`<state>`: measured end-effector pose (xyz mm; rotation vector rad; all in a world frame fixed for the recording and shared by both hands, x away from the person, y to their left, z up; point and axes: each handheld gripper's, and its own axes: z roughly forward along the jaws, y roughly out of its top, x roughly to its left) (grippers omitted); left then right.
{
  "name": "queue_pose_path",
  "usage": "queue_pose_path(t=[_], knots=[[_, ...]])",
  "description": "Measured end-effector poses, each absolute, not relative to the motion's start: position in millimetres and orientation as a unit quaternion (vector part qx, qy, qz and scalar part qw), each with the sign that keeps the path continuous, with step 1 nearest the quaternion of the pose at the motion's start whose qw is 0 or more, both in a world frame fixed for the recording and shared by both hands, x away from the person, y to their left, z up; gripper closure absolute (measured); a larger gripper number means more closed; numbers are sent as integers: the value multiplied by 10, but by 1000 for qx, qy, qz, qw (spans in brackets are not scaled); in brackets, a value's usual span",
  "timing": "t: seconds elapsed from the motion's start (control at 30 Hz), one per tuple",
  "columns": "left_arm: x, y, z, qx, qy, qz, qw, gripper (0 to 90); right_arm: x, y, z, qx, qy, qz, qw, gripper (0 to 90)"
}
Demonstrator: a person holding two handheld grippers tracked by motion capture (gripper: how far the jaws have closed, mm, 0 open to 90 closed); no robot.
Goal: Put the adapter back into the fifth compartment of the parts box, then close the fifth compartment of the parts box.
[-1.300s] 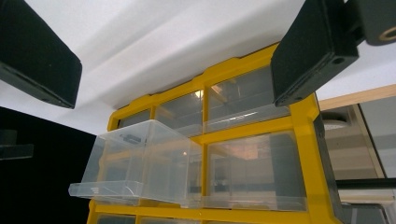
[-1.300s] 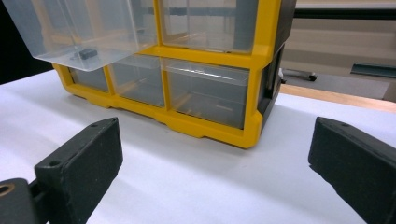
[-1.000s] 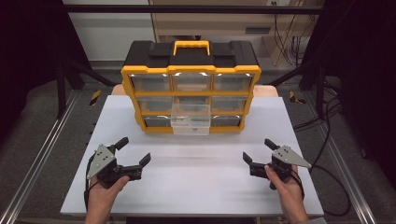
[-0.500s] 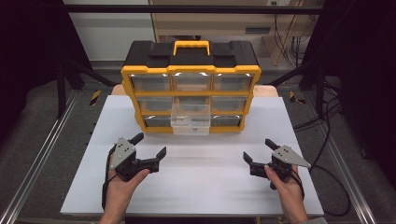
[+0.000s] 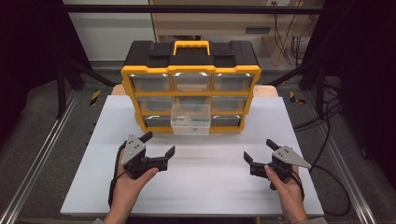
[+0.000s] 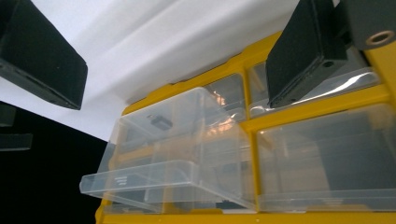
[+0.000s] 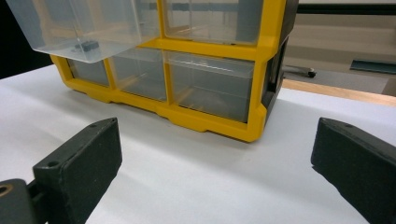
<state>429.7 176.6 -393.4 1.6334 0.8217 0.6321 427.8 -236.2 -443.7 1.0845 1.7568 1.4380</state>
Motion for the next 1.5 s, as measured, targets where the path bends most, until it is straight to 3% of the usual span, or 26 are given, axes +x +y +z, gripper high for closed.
queue_pose_path(t=[0.47, 0.67, 1.03, 1.2, 1.5], knots=[[4362, 1644, -3941, 701, 351, 261, 563, 66, 4283, -2372, -4442, 409, 666, 543, 308, 22], [4361, 1598, -3967, 708, 356, 260, 551, 144, 4278, -2374, -4444, 411, 665, 544, 305, 22], [4410, 1538, -3984, 709, 360, 257, 549, 146, 4274, -2371, -4443, 409, 666, 545, 304, 22], [4421, 1499, -3987, 715, 362, 255, 541, 244, 4278, -2377, -4440, 410, 664, 546, 306, 22], [4395, 1420, -4016, 724, 352, 238, 544, 618, 4271, -2383, -4438, 410, 664, 547, 305, 22]])
